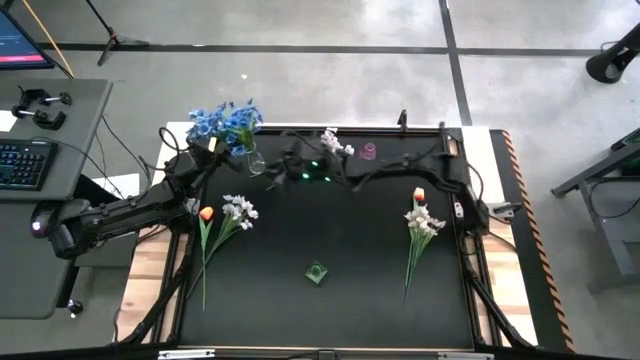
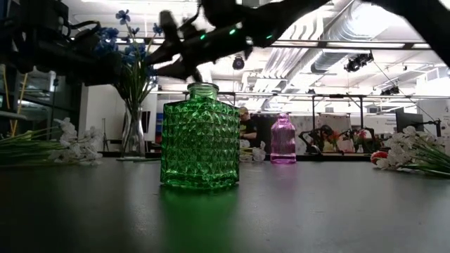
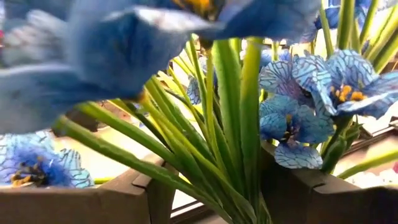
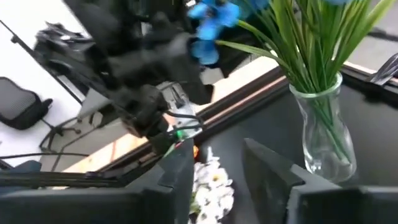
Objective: Sort flowers into vase by color
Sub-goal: Put the blue flowers into the transparent vase
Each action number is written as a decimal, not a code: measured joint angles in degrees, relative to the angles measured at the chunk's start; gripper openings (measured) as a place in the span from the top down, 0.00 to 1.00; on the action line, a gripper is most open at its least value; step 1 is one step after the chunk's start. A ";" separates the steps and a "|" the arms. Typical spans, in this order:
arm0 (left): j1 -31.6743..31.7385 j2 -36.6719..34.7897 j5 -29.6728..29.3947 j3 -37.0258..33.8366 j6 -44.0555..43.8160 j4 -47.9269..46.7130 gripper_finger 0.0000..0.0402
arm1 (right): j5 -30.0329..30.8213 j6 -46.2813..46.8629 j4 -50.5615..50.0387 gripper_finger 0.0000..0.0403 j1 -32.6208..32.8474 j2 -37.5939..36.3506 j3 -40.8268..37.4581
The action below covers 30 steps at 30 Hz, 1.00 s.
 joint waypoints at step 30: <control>0.00 -0.01 -0.37 -0.01 -5.95 1.80 0.53 | 10.47 -19.78 -6.80 0.23 -6.44 22.65 29.08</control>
